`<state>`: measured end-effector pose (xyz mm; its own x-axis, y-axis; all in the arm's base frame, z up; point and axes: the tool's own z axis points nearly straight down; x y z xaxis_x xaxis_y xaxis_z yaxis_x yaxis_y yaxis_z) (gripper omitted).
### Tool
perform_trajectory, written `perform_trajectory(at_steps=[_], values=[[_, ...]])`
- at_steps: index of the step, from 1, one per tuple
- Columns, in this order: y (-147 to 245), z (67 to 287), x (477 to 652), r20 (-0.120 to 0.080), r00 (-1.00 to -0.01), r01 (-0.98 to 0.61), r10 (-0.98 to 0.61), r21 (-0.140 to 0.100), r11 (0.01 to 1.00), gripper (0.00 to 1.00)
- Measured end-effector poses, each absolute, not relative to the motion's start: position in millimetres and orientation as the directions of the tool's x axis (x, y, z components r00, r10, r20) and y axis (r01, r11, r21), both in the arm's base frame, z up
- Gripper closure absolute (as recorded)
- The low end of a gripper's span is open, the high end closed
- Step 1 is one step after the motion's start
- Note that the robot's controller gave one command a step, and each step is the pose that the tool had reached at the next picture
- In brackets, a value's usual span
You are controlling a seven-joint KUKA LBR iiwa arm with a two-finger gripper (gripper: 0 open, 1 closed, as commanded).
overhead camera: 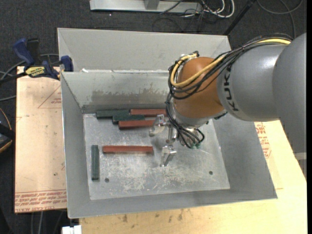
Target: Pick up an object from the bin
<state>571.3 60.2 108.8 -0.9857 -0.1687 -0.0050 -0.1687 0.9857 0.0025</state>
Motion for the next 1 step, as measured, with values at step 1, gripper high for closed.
perform_trajectory(at_steps=[1], values=[[122.0,79.2,617.4,-0.014,-0.997,-0.072,-0.072,0.003,0.997,1.0]])
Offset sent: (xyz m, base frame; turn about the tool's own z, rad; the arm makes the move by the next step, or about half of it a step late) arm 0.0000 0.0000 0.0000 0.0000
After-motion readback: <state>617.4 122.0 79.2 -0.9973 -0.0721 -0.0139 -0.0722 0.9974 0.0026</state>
